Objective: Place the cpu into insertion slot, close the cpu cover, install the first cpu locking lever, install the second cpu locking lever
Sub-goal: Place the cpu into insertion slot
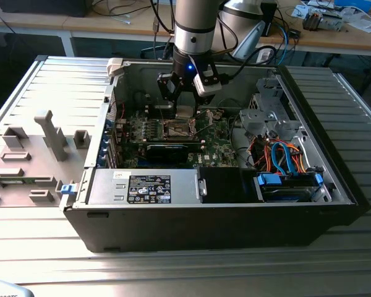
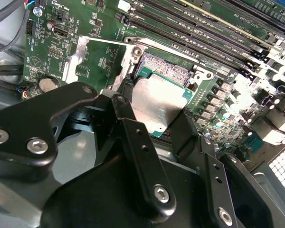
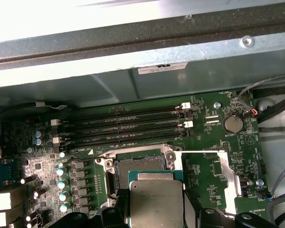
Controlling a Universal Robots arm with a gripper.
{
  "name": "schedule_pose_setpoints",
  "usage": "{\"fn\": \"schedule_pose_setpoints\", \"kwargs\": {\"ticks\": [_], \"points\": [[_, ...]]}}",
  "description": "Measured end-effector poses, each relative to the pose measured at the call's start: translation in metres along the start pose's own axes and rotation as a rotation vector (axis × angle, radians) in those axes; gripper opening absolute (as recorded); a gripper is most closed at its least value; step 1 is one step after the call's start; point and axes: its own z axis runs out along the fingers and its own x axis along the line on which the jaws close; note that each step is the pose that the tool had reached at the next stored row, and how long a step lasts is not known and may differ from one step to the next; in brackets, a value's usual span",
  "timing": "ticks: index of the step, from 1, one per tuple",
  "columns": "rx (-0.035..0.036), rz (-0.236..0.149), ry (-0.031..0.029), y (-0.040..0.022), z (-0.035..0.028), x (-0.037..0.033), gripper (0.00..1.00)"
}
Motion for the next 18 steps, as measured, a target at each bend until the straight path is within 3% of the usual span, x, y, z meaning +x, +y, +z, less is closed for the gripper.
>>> {"fn": "schedule_pose_setpoints", "kwargs": {"ticks": [5, 18], "points": [[-0.0005, 0.03, -0.0009, 0.0, 0.0, 0.0, 0.54], [-0.0008, 0.05, -0.0014, 0.0, 0.0, 0.0, 0.54]]}}
